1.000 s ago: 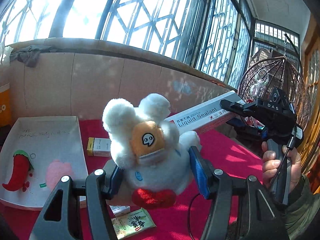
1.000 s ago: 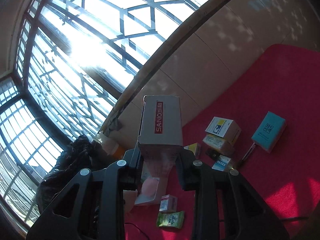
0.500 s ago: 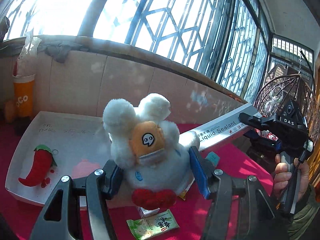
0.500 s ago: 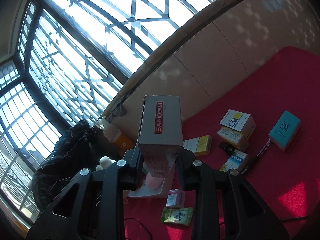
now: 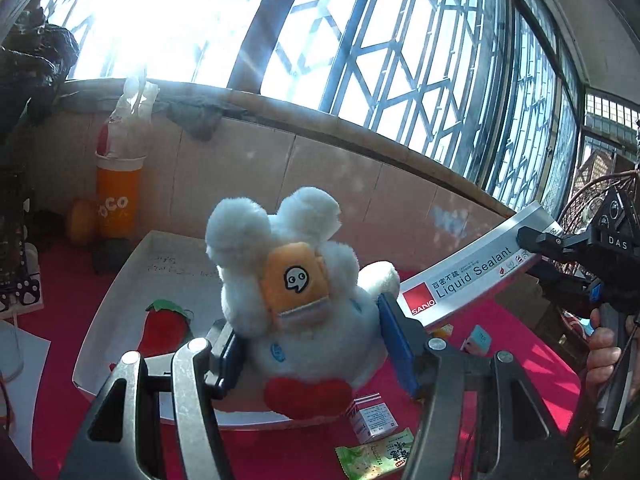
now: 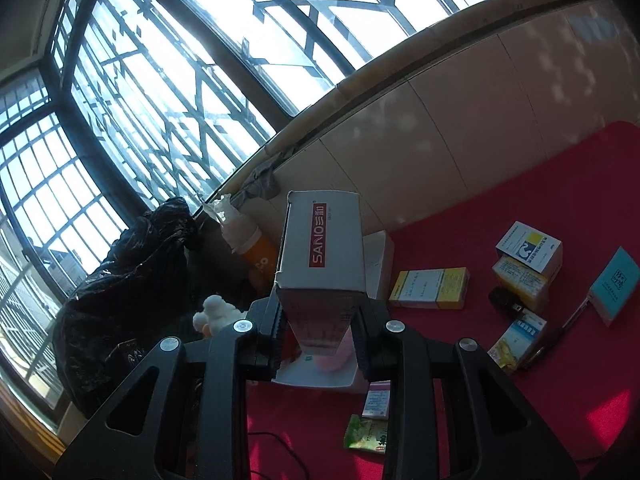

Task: Organize objects
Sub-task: 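Carry the bunny plush and SANO box with both tools over the white tray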

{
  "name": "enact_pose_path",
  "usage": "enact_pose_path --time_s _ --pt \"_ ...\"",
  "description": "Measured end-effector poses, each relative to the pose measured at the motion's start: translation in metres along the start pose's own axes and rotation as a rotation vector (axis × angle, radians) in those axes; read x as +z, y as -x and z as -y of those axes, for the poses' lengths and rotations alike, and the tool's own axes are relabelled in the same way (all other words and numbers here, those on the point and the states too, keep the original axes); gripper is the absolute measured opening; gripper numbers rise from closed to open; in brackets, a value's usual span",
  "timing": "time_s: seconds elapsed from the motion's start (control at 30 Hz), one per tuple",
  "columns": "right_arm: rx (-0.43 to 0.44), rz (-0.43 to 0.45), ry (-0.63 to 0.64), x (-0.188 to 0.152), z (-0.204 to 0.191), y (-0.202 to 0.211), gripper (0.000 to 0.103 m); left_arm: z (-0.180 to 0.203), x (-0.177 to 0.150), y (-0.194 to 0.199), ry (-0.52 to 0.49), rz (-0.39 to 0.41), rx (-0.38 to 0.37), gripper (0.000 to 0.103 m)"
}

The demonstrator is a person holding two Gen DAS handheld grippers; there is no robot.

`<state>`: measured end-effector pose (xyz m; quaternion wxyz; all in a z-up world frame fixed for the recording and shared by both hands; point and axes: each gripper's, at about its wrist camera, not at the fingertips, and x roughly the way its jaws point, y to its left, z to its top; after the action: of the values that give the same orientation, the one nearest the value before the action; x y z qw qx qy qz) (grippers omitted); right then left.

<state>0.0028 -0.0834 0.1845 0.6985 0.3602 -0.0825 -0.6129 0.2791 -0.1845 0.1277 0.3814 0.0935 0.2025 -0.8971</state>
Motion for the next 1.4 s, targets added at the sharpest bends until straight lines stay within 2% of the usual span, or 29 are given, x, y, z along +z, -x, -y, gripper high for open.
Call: enact_pose_path --time_s 0.23,0.47,0.63,0.8,1.0,1.1,1.33,1.37,1.4 --pt "-0.003 -0.074 0.056 -0.004 -0.023 -0.037 0.027 -0.020 -0.001 -0.002 0.016 -0.001 0.055 0.061" --pt "-0.041 -0.161 0.170 -0.001 -0.052 -0.087 0.027 -0.045 0.008 -0.020 -0.022 -0.011 0.209 0.061" --pt "-0.035 -0.244 0.222 -0.004 -0.069 -0.125 0.027 -0.068 0.019 -0.041 -0.039 -0.029 0.311 0.061" --pt "-0.024 -0.361 0.226 -0.017 -0.076 -0.168 0.027 -0.090 0.025 -0.060 -0.021 -0.050 0.386 0.061" --pt "-0.046 -0.477 0.176 -0.031 -0.064 -0.224 0.028 -0.105 0.031 -0.072 -0.023 -0.059 0.449 0.061" --pt "-0.073 -0.489 0.163 -0.033 -0.056 -0.245 0.028 -0.107 0.035 -0.078 -0.030 -0.068 0.462 0.061" --pt "-0.102 -0.443 0.142 -0.017 -0.049 -0.272 0.031 -0.106 0.037 -0.088 -0.037 -0.080 0.475 0.062" --pt "-0.111 -0.435 0.143 -0.015 -0.049 -0.274 0.035 -0.105 0.037 -0.090 -0.039 -0.084 0.476 0.061" --pt "-0.118 -0.427 0.140 -0.014 -0.048 -0.275 0.047 -0.104 0.037 -0.091 -0.042 -0.083 0.478 0.061"
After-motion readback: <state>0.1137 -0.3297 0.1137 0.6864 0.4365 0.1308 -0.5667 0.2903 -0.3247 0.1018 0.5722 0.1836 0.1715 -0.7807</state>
